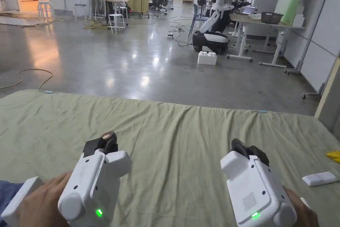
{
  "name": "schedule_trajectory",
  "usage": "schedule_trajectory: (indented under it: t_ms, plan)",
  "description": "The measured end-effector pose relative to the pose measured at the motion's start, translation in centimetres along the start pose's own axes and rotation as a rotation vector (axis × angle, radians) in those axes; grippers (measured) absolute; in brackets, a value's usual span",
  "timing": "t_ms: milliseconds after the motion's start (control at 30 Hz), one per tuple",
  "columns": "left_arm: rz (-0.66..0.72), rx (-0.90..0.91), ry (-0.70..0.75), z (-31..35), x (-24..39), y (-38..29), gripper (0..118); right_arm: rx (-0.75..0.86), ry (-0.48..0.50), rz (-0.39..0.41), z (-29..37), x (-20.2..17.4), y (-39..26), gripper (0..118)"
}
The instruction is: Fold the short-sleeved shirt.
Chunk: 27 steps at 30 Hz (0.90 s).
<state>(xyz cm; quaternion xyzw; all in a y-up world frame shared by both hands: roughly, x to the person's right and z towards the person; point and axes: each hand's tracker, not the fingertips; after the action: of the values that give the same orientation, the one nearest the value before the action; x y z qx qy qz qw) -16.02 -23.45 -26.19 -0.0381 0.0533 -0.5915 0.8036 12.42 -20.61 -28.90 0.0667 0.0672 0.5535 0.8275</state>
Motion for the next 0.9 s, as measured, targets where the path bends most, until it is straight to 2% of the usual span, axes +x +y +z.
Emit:
schedule_trajectory:
  t_ms: [67, 133, 267, 333, 433, 500, 533, 567, 633, 800, 900]
  plan:
    - [0.028, 0.005, -0.015, 0.2, -0.2, -0.1, 5, 0.012, 0.003, 0.034, 0.1, -0.2, -0.2, 1]
    - [0.186, -0.033, -0.025, 0.2, -1.1, -0.3, 5, -0.002, 0.014, -0.042, 0.2, 0.0, -0.1, 1]
    - [0.624, -0.081, -0.039, -0.1, -3.0, -0.9, 5, -0.070, 0.022, -0.425, -0.1, 1.5, -0.6, 1]
    - [0.815, -0.088, -0.047, -0.1, -3.5, -1.3, 5, -0.090, 0.021, -0.586, -0.2, 2.0, -1.1, 1]
    - [1.182, -0.132, -0.081, -0.4, -4.1, -2.4, 5, -0.131, -0.012, -0.830, -0.3, 2.3, -1.7, 1]
    - [1.438, -0.149, -0.075, -0.3, -4.1, -3.3, 5, -0.219, -0.031, -1.078, -0.2, 2.0, -2.7, 1]
    - [1.483, -0.147, -0.063, -0.2, -4.0, -3.5, 5, -0.263, -0.042, -1.168, -0.2, 1.8, -3.1, 1]
    - [1.505, -0.145, -0.044, 0.0, -3.9, -3.6, 5, -0.279, -0.070, -1.210, 0.0, 1.9, -3.2, 1]
    - [1.467, -0.123, -0.028, 0.5, -3.3, -3.0, 5, -0.275, -0.107, -1.237, 0.2, 1.8, -3.4, 1]
    - [1.363, -0.082, -0.068, 1.5, -3.2, -2.5, 5, -0.258, -0.102, -1.218, 0.2, 2.1, -3.2, 1]
    - [1.293, -0.133, -0.115, 2.2, -3.2, -3.9, 5, -0.249, -0.095, -1.202, 0.2, 2.0, -2.9, 1]
